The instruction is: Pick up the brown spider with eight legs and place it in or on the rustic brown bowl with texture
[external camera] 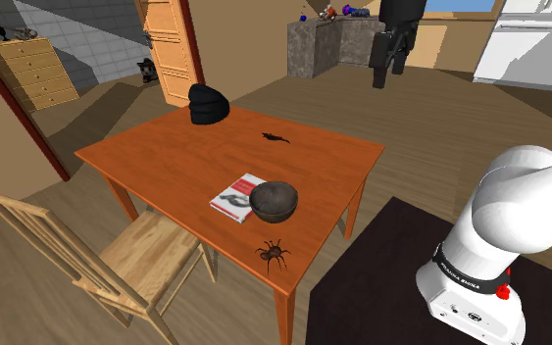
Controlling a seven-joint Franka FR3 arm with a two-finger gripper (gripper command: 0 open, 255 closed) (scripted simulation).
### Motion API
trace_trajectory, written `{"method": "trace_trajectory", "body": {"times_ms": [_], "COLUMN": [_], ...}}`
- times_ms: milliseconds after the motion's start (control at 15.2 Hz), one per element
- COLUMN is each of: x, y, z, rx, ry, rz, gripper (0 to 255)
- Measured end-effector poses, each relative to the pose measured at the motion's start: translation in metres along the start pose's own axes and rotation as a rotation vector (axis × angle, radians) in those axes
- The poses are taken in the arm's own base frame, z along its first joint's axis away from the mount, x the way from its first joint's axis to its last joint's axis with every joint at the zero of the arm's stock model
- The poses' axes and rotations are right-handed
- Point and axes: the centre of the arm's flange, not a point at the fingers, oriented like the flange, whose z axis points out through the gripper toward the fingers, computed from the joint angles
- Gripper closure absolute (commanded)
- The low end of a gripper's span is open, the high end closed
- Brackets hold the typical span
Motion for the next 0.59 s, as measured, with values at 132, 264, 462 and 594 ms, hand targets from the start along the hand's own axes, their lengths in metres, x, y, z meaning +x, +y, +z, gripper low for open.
{"method": "trace_trajectory", "body": {"times_ms": [132, 264, 462, 594], "x": [0.001, 0.001, 0.006, 0.006], "y": [-0.005, -0.018, -0.042, -0.057], "z": [0.005, 0.021, 0.051, 0.072], "rx": [-0.001, -0.006, -0.015, -0.021], "ry": [0.001, 0.006, 0.014, 0.02], "rz": [0.004, 0.021, 0.051, 0.073], "gripper": [0, 0, 0, 0]}}
